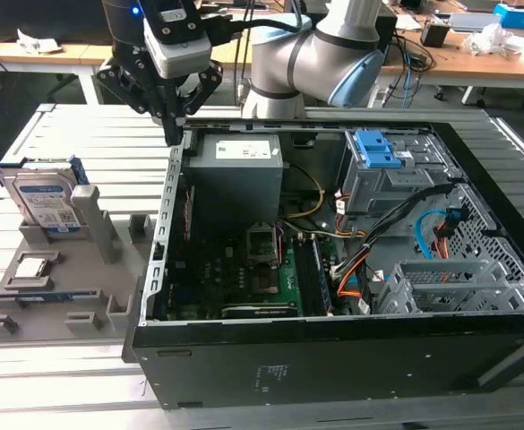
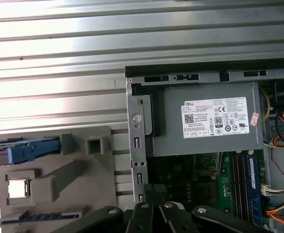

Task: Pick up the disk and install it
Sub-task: 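Reach for the disk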

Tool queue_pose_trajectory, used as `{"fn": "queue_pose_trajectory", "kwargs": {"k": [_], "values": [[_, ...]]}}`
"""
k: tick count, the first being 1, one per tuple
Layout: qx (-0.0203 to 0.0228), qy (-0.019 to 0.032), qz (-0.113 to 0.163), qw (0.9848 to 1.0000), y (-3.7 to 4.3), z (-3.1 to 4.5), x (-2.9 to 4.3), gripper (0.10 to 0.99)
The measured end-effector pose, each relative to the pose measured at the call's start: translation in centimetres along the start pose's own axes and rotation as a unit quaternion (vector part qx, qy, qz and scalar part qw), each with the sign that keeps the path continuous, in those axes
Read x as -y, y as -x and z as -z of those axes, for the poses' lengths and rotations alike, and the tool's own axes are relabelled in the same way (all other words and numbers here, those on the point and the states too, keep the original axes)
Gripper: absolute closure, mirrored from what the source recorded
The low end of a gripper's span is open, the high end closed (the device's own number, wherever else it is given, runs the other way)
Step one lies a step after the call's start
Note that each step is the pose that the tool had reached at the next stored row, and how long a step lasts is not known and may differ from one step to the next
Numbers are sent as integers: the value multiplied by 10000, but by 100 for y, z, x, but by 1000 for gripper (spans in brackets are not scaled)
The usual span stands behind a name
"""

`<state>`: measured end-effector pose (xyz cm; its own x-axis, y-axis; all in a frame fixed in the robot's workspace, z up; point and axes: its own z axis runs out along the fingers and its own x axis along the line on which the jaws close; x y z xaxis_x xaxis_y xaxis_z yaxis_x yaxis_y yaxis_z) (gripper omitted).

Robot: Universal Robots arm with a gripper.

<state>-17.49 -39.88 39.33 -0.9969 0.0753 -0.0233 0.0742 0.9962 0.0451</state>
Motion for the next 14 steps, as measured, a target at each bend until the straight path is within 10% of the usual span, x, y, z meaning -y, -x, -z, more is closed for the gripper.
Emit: {"fn": "queue_pose_trajectory", "kwargs": {"k": [14], "values": [[0,0,0,10000,-461,13,34,980]]}}
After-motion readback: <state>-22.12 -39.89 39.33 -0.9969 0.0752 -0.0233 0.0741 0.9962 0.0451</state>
